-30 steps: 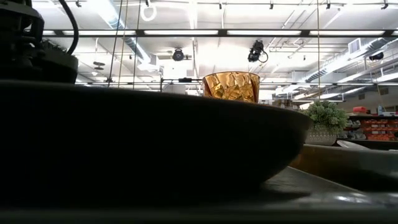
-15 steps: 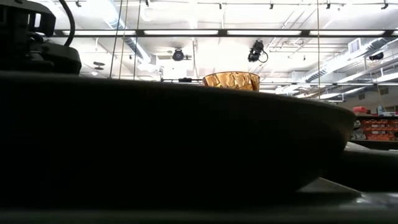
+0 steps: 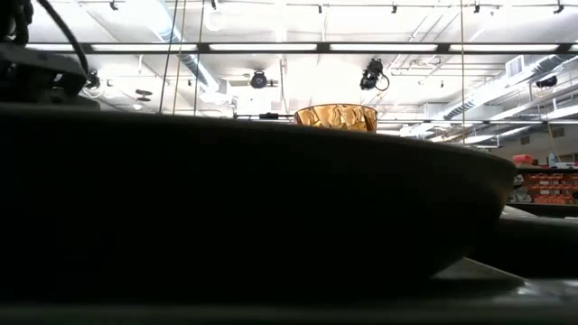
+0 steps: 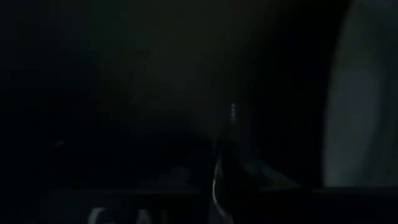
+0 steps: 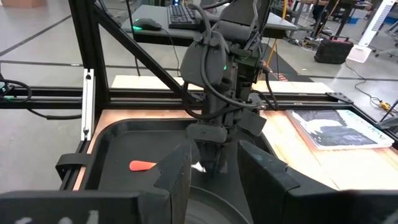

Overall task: Pick and place plate/cup/fork/spoon on tray
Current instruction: Put the orange fork to the left of the black plate on the black serving tray

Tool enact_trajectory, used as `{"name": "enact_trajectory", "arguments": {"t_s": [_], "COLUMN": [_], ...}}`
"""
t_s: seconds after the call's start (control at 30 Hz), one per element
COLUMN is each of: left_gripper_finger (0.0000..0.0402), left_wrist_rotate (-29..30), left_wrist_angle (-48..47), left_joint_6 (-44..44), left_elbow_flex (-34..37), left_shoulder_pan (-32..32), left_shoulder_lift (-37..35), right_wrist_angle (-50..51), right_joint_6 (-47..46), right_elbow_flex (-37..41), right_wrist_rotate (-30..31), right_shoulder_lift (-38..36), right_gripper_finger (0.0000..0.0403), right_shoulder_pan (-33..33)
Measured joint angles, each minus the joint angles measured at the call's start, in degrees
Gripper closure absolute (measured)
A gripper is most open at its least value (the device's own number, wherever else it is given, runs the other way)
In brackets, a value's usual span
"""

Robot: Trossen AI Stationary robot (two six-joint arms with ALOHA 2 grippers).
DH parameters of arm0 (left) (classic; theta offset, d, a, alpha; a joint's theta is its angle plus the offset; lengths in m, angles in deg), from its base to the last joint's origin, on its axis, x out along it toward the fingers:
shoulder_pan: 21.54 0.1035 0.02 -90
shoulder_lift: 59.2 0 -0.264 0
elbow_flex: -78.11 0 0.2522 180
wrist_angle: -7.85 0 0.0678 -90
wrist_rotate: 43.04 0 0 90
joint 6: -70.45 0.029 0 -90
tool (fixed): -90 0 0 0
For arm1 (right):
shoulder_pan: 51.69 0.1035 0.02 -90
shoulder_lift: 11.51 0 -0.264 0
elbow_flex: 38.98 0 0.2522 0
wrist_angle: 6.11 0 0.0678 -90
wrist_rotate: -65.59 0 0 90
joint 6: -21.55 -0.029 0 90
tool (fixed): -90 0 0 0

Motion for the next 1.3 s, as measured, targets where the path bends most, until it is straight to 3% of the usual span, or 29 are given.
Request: {"name": "enact_trajectory", "arguments": {"t_s": [0.17,0.37,0.6,0.73,0.93,1.3], "left_gripper_finger": [0.0333,0.0312,0.0302,0.0301,0.0301,0.0301], "left_wrist_rotate": [-0.05,-1.06,-1.12,-1.18,-1.07,-3.81], "left_wrist_angle": [-1.20,-2.23,-10.05,-10.77,-15.00,-17.48], "left_joint_6": [0.66,8.04,11.34,19.08,38.25,51.54], "left_elbow_flex": [-0.06,-0.09,-0.04,-0.30,-5.97,-10.95], "left_shoulder_pan": [-0.02,0.09,0.09,0.17,2.56,8.98], "left_shoulder_lift": [-0.02,-1.05,-5.23,-7.51,-8.07,-4.52], "right_wrist_angle": [0.02,0.02,-0.24,-0.29,-1.57,-3.28], "right_joint_6": [0.20,0.02,0.02,0.02,0.31,0.44], "right_elbow_flex": [0.00,0.00,0.00,0.00,0.00,0.00], "right_wrist_rotate": [-0.44,-0.48,-0.52,-0.57,-0.59,-1.06], "right_shoulder_lift": [0.00,0.00,0.00,0.00,0.00,0.00], "right_gripper_finger": [0.0266,0.0266,0.0266,0.0266,0.0266,0.0266], "right_shoulder_pan": [0.25,0.39,0.37,0.30,-0.13,-0.81]}}
